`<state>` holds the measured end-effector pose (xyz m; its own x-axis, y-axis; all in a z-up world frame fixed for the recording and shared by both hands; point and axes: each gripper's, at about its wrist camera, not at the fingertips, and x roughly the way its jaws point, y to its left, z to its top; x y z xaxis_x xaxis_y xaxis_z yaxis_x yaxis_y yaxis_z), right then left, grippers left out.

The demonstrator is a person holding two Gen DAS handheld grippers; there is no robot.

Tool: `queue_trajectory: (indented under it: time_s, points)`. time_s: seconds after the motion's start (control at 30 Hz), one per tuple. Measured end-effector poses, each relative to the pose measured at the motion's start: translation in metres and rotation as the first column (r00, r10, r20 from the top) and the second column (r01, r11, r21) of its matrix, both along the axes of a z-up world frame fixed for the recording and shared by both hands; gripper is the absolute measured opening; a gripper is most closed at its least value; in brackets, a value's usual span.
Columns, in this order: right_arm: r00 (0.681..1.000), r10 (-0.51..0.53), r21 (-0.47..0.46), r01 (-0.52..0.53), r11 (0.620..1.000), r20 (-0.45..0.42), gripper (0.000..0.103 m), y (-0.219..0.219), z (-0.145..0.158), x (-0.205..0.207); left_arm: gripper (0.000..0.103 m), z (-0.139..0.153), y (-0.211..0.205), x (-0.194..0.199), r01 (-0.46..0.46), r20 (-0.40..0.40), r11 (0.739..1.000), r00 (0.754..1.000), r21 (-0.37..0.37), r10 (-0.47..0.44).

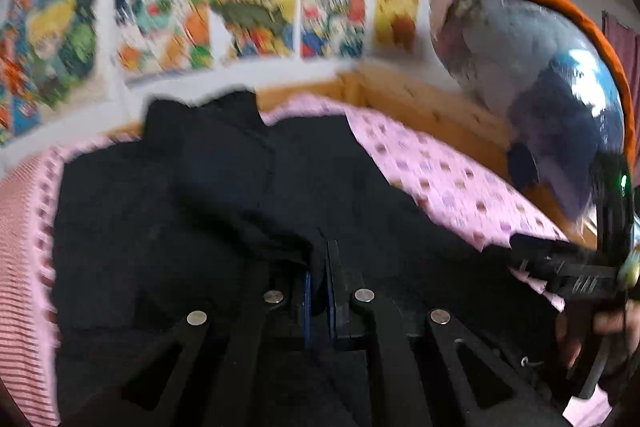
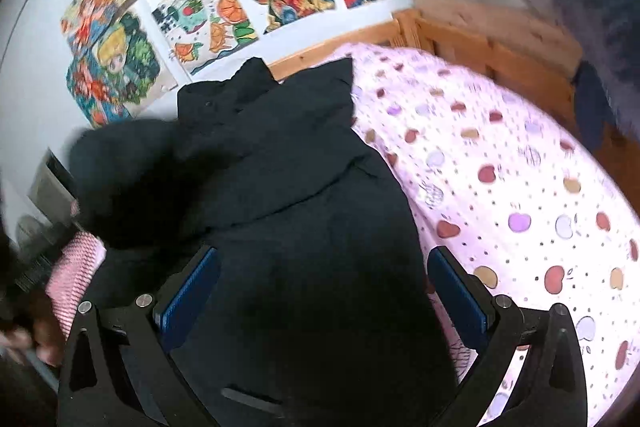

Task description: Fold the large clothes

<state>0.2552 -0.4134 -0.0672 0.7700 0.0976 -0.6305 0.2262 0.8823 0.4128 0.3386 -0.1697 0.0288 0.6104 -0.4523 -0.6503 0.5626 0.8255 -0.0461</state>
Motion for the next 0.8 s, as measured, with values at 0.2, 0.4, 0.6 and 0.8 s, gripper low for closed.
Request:
queue_trajectory:
  time_s: [0.2,0.4,0.6,0.8]
  points:
    - [0.993,0.099,0.204,-0.111,0.973,0.065,0.102,-0.009,-0.019,0.016,0.043,-0.031,0.005,0.003,0.069,-0.131,0.998,0.989,-0.011,-0.07]
    - [0.98,0.183,0.316,-0.198,0.928,0.075,0.102,0.016,-0.037,0.043,0.081,-0.024,0.024,-0.01,0.084,-0.13,0.996,0.988,0.002,-0.083]
    - [0.981,0.193,0.223,-0.183,0.957,-0.022,0.101,0.045,-0.056,0.058,0.081,-0.01,0.076,-0.014,-0.111,-0.115,0.989,0.986,0.1,0.123]
    - [0.982,0.145,0.2,-0.119,0.973,-0.122,0.085,0.055,-0.066,0.082,0.081,-0.002,0.149,-0.013,-0.301,-0.141,0.945,0.938,0.129,0.318]
